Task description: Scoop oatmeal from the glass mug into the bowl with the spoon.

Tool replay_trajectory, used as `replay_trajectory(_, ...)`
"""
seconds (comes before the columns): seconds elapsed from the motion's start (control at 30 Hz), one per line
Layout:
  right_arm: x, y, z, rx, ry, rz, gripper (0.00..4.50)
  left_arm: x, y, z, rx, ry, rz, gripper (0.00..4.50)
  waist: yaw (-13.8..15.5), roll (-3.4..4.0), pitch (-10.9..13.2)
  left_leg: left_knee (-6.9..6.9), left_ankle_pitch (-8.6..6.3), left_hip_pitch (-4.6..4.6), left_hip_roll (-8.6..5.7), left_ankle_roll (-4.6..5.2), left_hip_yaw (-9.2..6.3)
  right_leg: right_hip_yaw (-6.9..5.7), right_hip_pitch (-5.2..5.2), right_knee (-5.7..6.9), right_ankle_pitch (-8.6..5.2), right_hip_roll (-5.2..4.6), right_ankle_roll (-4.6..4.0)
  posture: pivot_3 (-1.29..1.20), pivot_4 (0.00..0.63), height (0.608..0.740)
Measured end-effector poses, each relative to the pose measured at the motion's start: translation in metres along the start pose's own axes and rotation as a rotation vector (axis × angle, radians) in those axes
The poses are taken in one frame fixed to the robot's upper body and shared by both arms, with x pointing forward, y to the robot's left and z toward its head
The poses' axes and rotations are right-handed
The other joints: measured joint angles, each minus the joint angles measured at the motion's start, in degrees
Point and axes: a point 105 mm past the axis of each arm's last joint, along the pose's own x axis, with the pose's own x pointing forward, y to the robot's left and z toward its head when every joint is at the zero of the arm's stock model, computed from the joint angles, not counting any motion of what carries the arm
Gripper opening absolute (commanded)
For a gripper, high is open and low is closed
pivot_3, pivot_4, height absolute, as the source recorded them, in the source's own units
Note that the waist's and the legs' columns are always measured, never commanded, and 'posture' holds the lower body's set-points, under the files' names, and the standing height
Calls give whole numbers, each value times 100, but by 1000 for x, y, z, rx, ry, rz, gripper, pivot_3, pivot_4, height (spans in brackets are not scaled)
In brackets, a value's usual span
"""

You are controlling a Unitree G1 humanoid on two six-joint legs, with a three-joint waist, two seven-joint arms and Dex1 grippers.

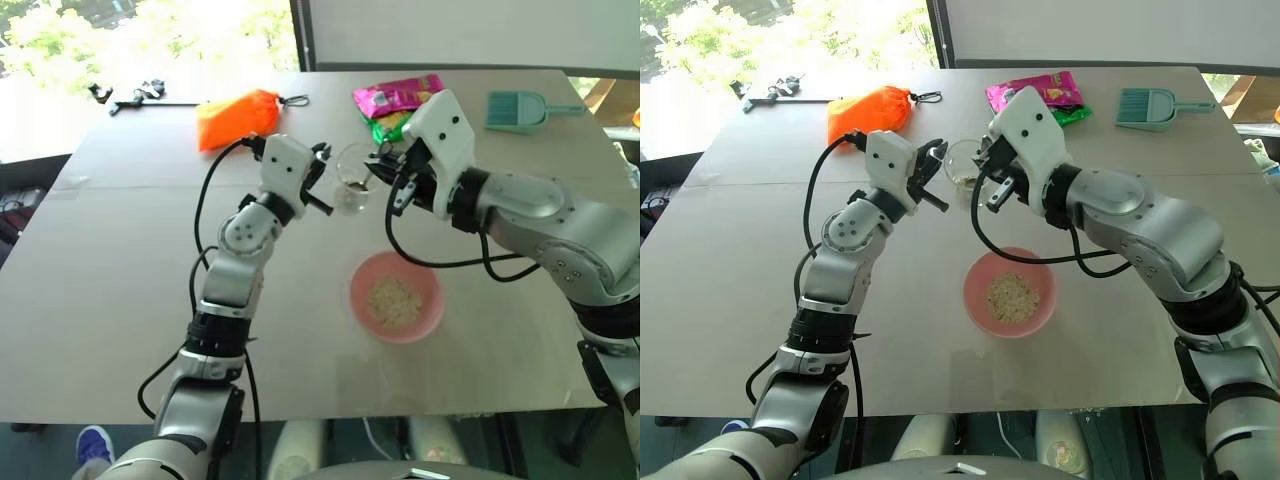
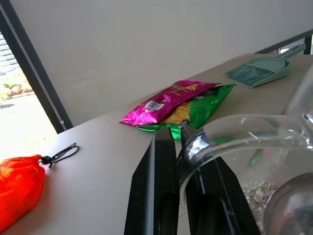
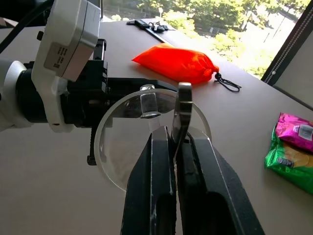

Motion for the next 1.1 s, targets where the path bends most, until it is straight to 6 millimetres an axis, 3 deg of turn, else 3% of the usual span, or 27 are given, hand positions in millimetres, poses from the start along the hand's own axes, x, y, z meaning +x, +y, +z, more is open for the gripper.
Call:
replay_trajectory(0.17, 4, 0, 3, -54, -24, 7, 0, -5, -3, -9, 1, 25, 7, 86, 3, 0, 0, 4, 0, 0, -1, -1, -5, -4, 1, 4, 0, -1, 0, 0, 150, 740)
replay_trajectory(0.33, 6, 0, 9, -119, -46, 17, 0, -5, -2, -3, 0, 6, 26, 86, 5, 0, 0, 6, 0, 0, -2, -1, -7, -6, 2, 4, 0, -1, 0, 0, 150, 740)
replay_trajectory(0.53, 12, 11, -4, -108, -25, 54, 0, -4, -4, -3, -19, 11, 31, 86, -2, 0, 0, 9, 0, 0, -2, -1, -7, -7, 3, 9, 0, -1, 0, 0, 150, 740)
replay_trajectory(0.9, 10, -2, -6, 343, -6, 37, 0, -4, -4, -3, -12, 17, 29, 86, -54, 0, 0, 12, 1, 0, -4, -2, -13, -11, 7, 12, 0, -2, 0, 0, 150, 740)
replay_trajectory(1.1, 3, -32, 6, 652, -25, -6, 0, -4, -3, -3, -14, 15, 33, 86, -94, 2, -2, 13, 2, 2, -4, -3, -14, -10, 7, 19, 0, -1, 0, 0, 150, 740)
